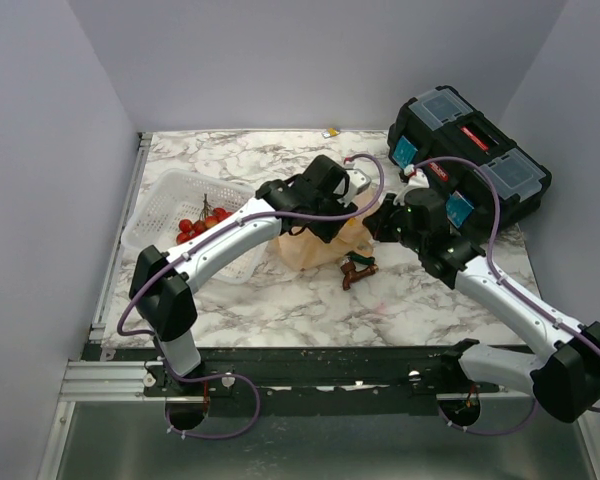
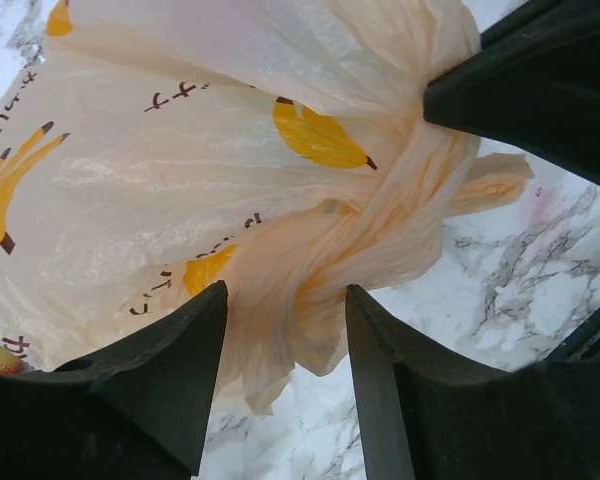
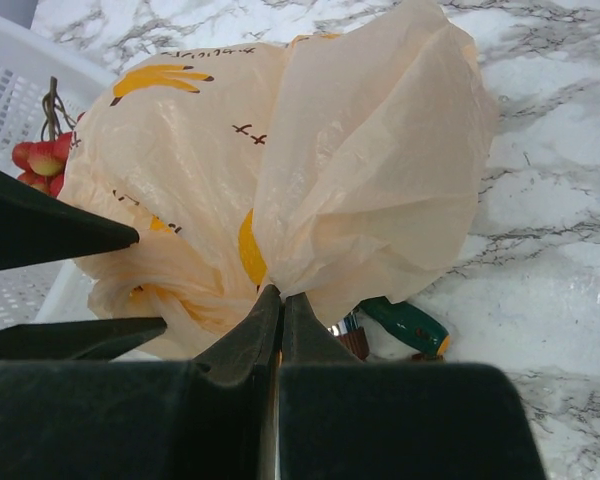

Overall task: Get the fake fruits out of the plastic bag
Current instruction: Untie the plastic bag at the center of the board.

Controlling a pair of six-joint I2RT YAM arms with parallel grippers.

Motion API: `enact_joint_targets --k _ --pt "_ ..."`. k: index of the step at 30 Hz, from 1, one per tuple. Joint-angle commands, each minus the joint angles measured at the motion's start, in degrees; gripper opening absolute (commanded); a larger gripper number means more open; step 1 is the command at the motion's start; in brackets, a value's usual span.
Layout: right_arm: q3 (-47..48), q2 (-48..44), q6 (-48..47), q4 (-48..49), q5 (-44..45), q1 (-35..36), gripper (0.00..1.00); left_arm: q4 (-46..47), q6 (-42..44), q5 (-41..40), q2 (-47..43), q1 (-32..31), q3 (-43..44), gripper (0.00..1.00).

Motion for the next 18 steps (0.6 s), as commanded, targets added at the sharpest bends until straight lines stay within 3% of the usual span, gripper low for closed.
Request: enact_joint_targets --k 1,9,14,18 --pt "0.95 -1.62 -0.3 -0.32 -1.47 -0.03 0.01 1.59 1.62 -5.01 -0.99 -0.09 -1.14 0.5" --pt "0.25 -1.65 -0.65 -0.52 -2.09 -0.03 0.01 -1.39 1.06 -6.6 2.98 -0.19 1.97 0.5" --pt "-1.11 -1.56 -0.18 0.49 -2.15 -0.01 0.01 -1.49 -0.6 -7.67 2.6 -0.22 0.92 0.21" --pt "-1.37 -2.27 0.33 -0.58 1.38 -0.07 0.01 1.41 -3.86 -7.79 -1.51 -0.21 -3.76 0.08"
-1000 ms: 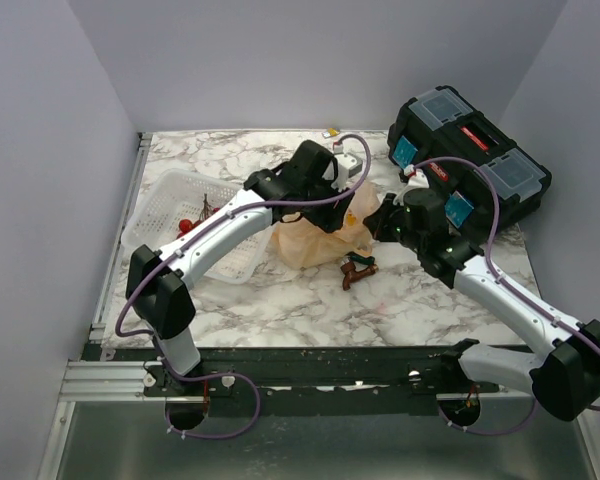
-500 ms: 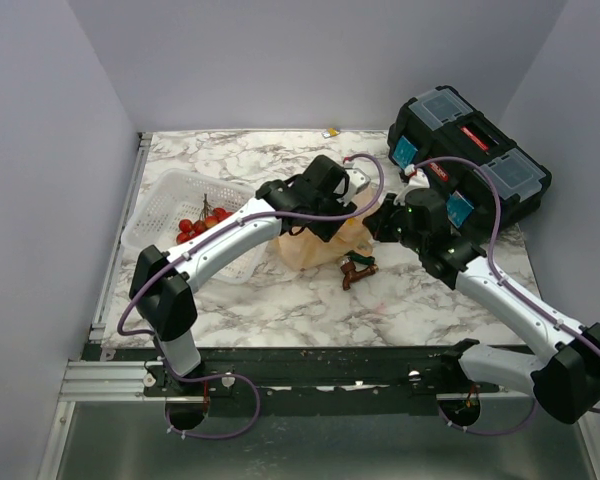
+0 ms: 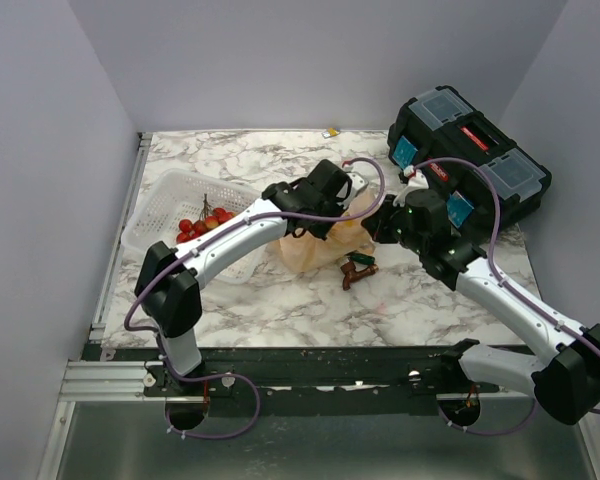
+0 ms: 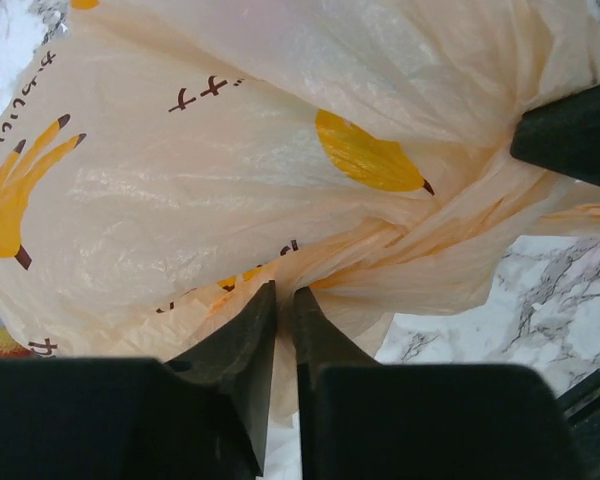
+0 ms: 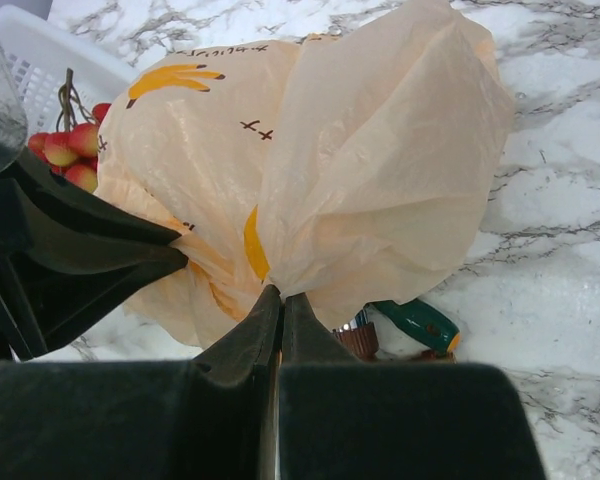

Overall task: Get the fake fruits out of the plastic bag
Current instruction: Untie the plastic bag at the center of the board.

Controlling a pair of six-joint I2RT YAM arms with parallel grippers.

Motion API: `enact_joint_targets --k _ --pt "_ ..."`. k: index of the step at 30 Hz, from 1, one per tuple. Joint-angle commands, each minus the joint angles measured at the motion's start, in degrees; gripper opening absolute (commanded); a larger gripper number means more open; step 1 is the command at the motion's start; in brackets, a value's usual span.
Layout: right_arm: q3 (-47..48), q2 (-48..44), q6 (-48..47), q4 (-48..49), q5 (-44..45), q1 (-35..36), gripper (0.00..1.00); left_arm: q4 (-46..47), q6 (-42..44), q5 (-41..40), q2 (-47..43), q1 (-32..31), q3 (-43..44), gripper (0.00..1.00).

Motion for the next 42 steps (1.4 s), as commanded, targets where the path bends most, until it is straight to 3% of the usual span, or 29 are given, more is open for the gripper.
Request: enact_joint_targets --k 1,2,10,16,20,23,26,31,36,42 --pt "-1.52 -1.8 0.6 -0.63 3.6 -0.01 0.01 3.46 -4.43 -2.79 -5.84 -0.2 -6.42 0.04" --pt "-2.02 -2.21 0.83 -0.56 4.32 -0.05 0.01 5.52 -5.38 -2.75 -7.9 -0.2 -9.08 0.0" --pt "-2.83 -3.62 1.47 -1.04 10.83 -0.01 0.01 25.7 -17.58 -0.67 -24.85 -0.11 -31.59 0.0" --pt "-4.23 -5.2 1.99 -1.55 13.86 0.0 0.01 31.19 -25.87 1.31 -32.53 -0.07 -41.13 0.0" --pt "-2.3 -5.28 -0.21 -4.63 10.49 0.0 0.02 34.63 -29.02 2.85 -35.94 0.11 -45.36 0.0" --pt "0.6 -4.57 -2.08 -7.88 7.28 0.03 0.18 37.03 -30.32 5.05 -36.7 0.24 -46.8 0.0" --pt "3.83 -4.97 -2.77 -11.76 4.66 0.13 0.26 36.07 -31.12 5.19 -36.42 0.28 -46.62 0.0" --pt "3.58 -8.88 -4.79 -9.58 -1.52 0.13 0.51 36.33 -31.15 6.85 -36.36 0.4 -47.27 0.0" --pt "6.75 -5.32 -8.12 -7.49 -13.4 1.0 0.59 35.76 -29.85 10.82 -35.64 0.42 -47.06 0.0" --pt "13.54 2.6 -16.33 -9.25 -11.85 9.61 0.67 35.51 -32.25 11.75 -34.19 0.41 -47.55 0.0"
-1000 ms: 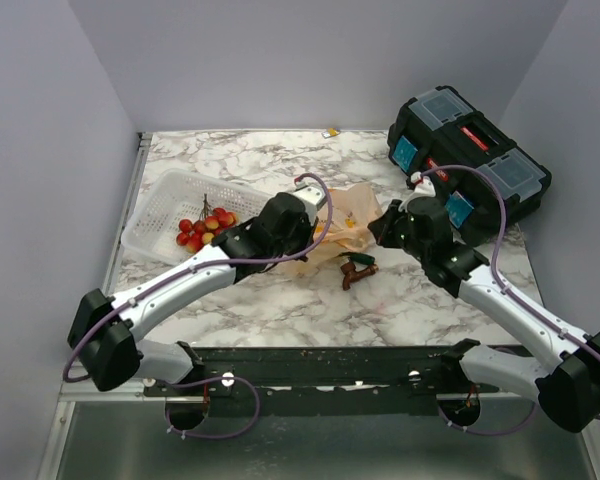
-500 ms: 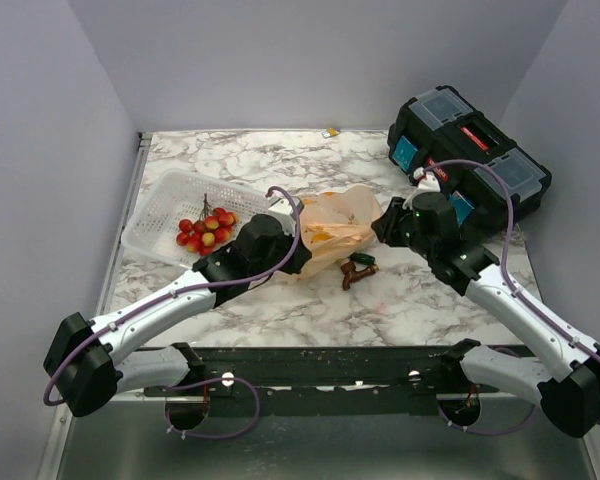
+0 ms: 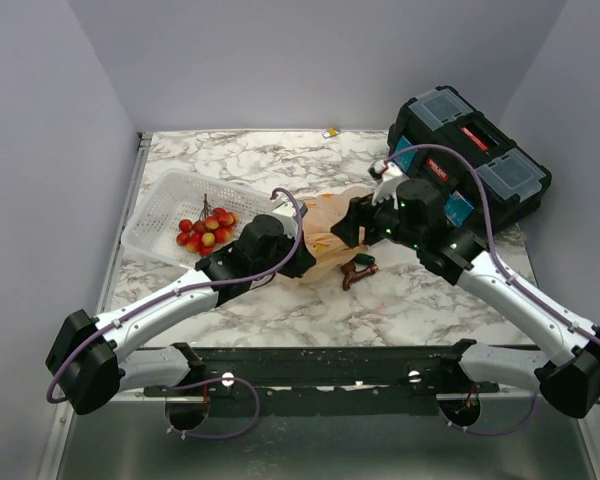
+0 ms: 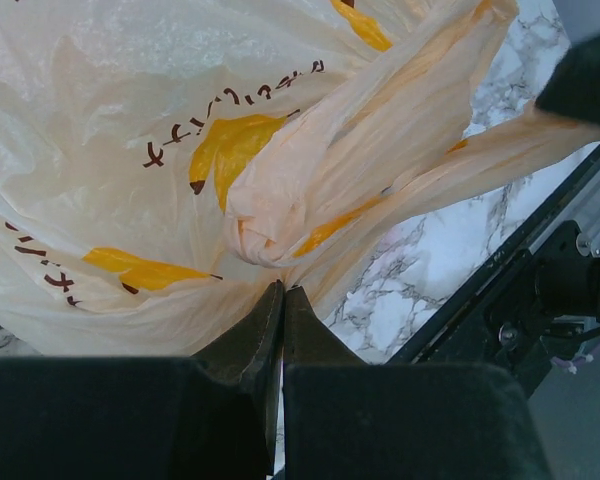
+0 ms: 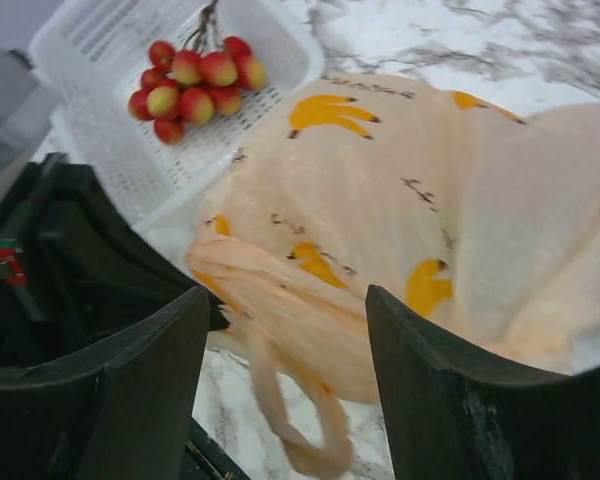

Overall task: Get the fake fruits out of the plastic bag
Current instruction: Untie the plastic bag at the center of the board.

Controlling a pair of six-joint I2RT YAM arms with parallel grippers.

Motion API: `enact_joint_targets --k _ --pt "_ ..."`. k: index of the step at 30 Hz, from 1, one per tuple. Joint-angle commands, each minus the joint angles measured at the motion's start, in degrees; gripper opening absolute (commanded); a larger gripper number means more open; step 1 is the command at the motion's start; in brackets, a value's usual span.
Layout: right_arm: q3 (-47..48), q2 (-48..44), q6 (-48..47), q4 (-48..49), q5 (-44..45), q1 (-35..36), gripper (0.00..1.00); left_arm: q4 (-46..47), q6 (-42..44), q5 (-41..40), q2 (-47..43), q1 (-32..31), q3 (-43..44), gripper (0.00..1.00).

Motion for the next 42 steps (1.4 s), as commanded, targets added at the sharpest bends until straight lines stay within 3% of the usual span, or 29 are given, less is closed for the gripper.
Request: enact_joint_targets --k 1,8,14,20,34,38,42 --pt "4.32 4.95 -7.82 -0.96 -3.66 4.96 0.68 2.02 -2.64 3.7 0.89 0.21 -1.73 0.0" --pt "1.63 5.95 -12.07 0.87 -4.54 6.12 0.73 4.41 -6.88 2.33 -0.67 0.22 -4.63 0.0" --pt "-7.04 3.07 -17.67 11.78 -8.01 6.17 0.79 4.73 -6.93 2.44 -2.47 0.2 -5.91 0.0" --pt "-4.67 6.47 -24.04 8.69 -12.03 6.25 0.8 4.07 -5.82 1.73 -2.85 0.23 -6.37 0.0" --pt "0.18 15.33 -28.19 6.94 -3.46 7.54 0.85 4.56 -5.67 3.34 -1.71 0.15 -6.22 0.0" --pt "2.15 18.12 -28.11 5.69 4.67 8.41 0.9 4.35 -5.38 3.31 -1.92 0.05 -6.46 0.0" --pt "3.17 19.16 -27.21 4.66 7.38 9.02 0.89 4.79 -5.3 3.47 -1.8 0.05 -6.97 0.0"
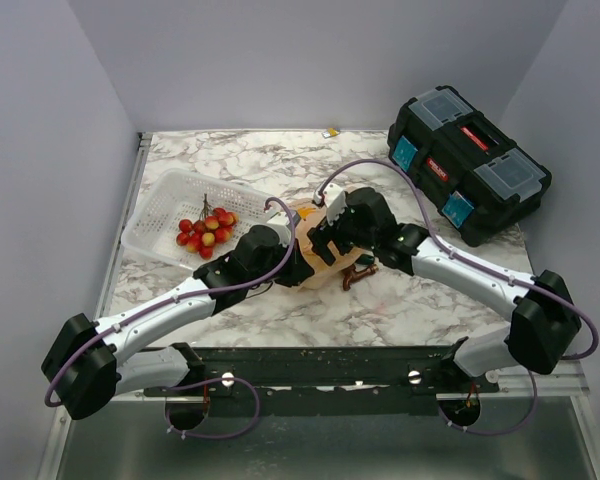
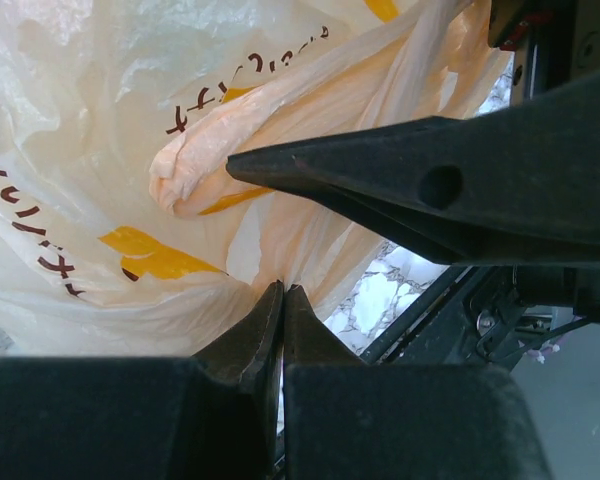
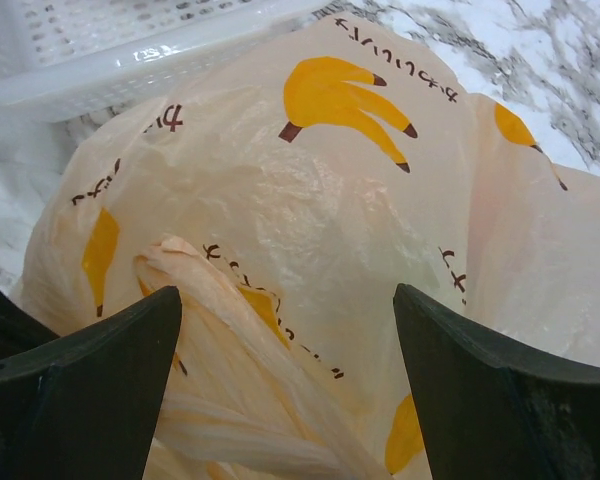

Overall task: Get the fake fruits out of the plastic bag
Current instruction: Untie the plastic bag at the center of the board.

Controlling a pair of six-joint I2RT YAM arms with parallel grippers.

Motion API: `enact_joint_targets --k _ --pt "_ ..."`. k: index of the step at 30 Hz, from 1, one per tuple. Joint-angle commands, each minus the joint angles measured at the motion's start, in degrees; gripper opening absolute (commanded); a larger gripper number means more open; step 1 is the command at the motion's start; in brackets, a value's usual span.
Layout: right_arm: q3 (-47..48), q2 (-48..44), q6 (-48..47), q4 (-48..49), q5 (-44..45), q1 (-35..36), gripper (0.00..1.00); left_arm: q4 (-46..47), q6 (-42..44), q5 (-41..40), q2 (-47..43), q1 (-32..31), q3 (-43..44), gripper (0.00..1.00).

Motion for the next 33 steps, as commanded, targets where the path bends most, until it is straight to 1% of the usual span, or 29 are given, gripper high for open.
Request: enact_joint_targets --k 1,3,5,8,10,14,16,19,20,22,24,27,28,30,33 --pt "2.32 1.43 0.22 -2.45 6.92 1.3 0.88 1.44 0.86 1.2 -0.07 0.01 -0.85 0.0" --pt "2.52 1.94 1.61 -2.46 11.22 1.97 0.84 1.36 1.04 1.04 0.33 0.01 -0.79 0.0" --pt "2.85 2.37 3.23 -2.63 15.12 2.12 0.75 1.05 1.13 1.11 0.47 0.03 -0.61 0.0" --pt "2.84 1.69 6.34 -1.8 22.39 2.11 0.56 1.05 1.13 0.75 -0.36 0.07 -0.97 0.0" --pt "1.89 0.24 9.6 0.08 26.8 2.16 0.41 1.39 1.35 -0.49 -1.25 0.03 -1.83 0.0" --pt "-0.56 -3.36 16.25 2.68 31.12 2.11 0.13 0.96 1.48 -1.04 -3.01 -0.02 -2.59 0.0" --pt "-1.75 -5.32 19.5 4.02 30.54 2.11 0.07 1.42 2.1 0.01 -3.71 -0.16 -2.82 0.0" --pt "-4.02 -8.12 21.09 7.39 26.97 2.16 0.03 1.74 3.79 0.7 -4.51 -0.19 -2.9 0.0" --pt "-4.3 -8.62 21.46 7.72 26.73 2.12 0.02 1.71 4.39 1.07 -4.86 -0.25 -2.73 0.04" --pt "-3.95 -9.09 21.99 6.91 26.28 2.14 0.01 0.94 5.82 1.47 -5.75 -0.33 -1.93 0.19" --pt "-3.63 -9.54 22.61 5.92 25.38 2.14 0.01 0.01 8.32 2.32 -6.4 -0.37 -0.43 0.37" --pt "-4.24 -11.2 24.34 5.76 25.49 2.13 0.01 -1.23 12.07 2.81 -6.09 -0.69 3.16 0.54" --pt "-4.14 -11.8 25.53 5.14 27.27 2.11 0.04 -1.68 13.32 2.82 -5.45 -0.97 4.47 0.58" --pt "-3.75 -13.34 29.23 2.95 32.33 2.04 0.14 -3.33 15.86 2.32 -3.33 -1.82 7.94 0.64" --pt "-3.71 -16.28 33.02 0.16 38.34 1.98 0.26 -5.87 20.73 -0.32 0.31 -5.14 12.94 0.69"
